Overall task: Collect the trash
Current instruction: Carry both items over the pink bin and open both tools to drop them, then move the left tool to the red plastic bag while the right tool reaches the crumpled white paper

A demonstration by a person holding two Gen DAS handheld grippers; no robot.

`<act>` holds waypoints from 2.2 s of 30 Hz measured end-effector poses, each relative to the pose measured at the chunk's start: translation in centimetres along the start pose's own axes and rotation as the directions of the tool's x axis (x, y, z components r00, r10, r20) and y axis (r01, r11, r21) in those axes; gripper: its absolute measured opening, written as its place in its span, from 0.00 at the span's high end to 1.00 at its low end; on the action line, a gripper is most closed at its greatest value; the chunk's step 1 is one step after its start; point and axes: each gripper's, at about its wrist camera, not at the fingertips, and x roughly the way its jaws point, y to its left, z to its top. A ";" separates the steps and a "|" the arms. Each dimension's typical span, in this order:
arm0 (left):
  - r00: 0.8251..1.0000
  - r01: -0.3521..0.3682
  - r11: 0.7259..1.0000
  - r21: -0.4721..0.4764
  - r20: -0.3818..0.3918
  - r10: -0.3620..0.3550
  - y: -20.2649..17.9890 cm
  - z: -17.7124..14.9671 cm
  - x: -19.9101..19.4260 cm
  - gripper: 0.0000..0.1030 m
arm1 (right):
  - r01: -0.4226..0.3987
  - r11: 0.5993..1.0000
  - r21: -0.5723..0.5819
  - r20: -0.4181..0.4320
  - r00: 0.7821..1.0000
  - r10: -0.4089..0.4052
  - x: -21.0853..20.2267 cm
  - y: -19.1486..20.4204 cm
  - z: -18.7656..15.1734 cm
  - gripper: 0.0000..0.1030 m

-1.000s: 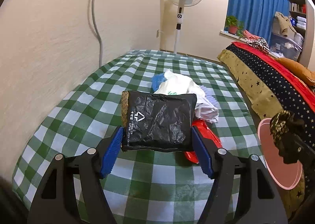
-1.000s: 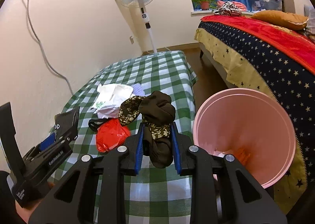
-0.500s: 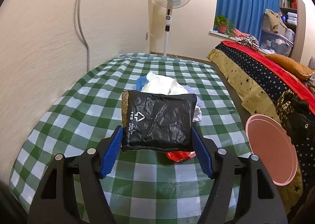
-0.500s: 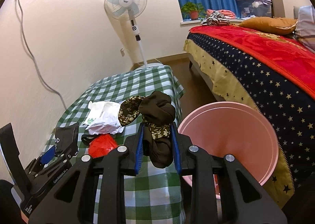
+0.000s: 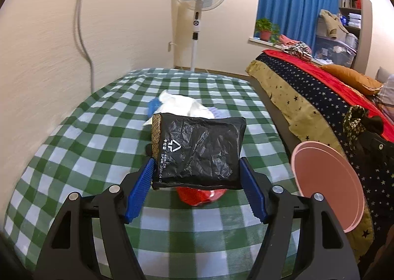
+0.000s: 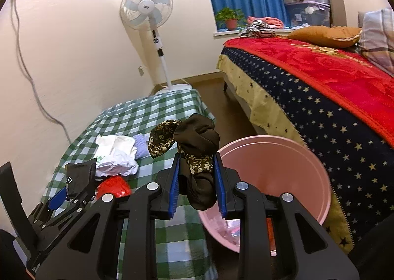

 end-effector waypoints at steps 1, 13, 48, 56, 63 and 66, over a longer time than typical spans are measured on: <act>1.000 0.012 1.000 0.006 0.005 -0.012 -0.3 0.0 0.0 0.35 | 0.008 1.000 0.005 0.000 1.000 -0.008 0.0 -0.3 0.1 0.75; 0.990 0.140 0.987 0.074 0.018 -0.142 -4.8 0.0 0.7 0.35 | 0.124 0.991 0.055 0.035 0.991 -0.126 -1.5 -4.6 2.5 0.75; 0.905 0.424 0.888 0.177 -0.119 -0.409 -15.3 -2.2 3.2 0.31 | 0.215 0.966 0.146 -0.007 0.976 -0.216 -1.2 -9.2 3.4 0.68; 0.903 0.424 0.895 0.139 -0.146 -0.405 -14.1 -2.3 3.6 0.26 | 0.201 0.967 0.158 0.009 0.979 -0.205 -1.4 -8.8 3.3 0.49; 0.930 0.363 0.925 0.109 -0.102 -0.353 -11.6 -1.6 2.7 0.27 | 0.158 0.977 0.146 0.021 0.986 -0.163 -1.5 -7.5 2.9 0.49; 0.947 0.318 0.943 0.094 -0.084 -0.311 -10.1 -1.2 2.4 0.30 | 0.133 0.982 0.135 0.026 0.990 -0.138 -1.4 -6.8 2.7 0.49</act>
